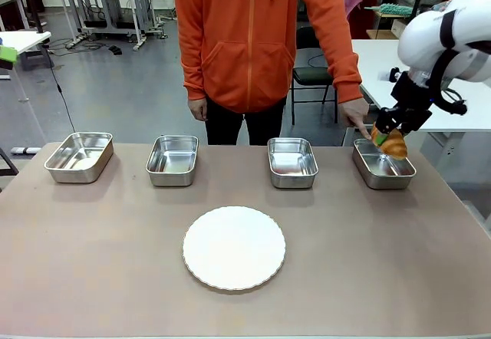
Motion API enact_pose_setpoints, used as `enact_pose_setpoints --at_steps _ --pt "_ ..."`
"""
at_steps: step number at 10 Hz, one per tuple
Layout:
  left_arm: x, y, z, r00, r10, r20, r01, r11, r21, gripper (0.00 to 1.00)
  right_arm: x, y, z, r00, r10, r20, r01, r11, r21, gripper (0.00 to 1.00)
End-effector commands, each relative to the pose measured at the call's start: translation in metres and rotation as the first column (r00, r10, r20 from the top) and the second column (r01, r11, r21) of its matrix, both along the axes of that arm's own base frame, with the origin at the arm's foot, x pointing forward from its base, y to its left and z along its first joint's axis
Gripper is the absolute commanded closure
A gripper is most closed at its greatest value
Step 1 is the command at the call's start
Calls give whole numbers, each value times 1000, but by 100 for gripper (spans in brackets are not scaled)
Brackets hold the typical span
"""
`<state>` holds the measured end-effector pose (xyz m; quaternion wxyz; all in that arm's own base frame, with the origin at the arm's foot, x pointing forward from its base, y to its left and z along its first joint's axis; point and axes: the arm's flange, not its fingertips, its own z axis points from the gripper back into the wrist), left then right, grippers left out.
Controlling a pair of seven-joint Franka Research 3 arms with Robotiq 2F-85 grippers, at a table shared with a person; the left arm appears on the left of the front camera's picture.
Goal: Place the bread in the container.
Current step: Place the Butter Roll into the Airtight Container indicated by the human.
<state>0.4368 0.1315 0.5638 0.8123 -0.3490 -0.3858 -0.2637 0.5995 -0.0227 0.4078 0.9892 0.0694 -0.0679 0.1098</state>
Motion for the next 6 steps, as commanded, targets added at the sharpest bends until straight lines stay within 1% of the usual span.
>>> enact_pose_setpoints --at_steps 1,2,3,4,5,6 --pt "-1 0 1 1000 2 12 -2 1000 -11 0 -1 -1 0 995 -99 -23 98 995 -32 42" --pt "-1 0 1 1000 2 12 -2 1000 -11 0 0 0 0 1000 0 0 0 1000 0 42" --pt "-1 0 1 1000 2 12 -2 1000 -11 0 0 -3 -6 1000 -28 -8 28 1000 -6 42" --pt "-1 0 1 1000 2 12 -2 1000 -11 0 9 -2 -23 1000 0 21 0 1000 -4 42" --pt "-1 0 1 1000 2 12 -2 1000 -11 0 12 -4 -35 998 18 55 -17 1000 -14 42" --pt "-1 0 1 1000 2 12 -2 1000 -11 0 12 -5 -40 997 24 68 -24 1000 -3 42"
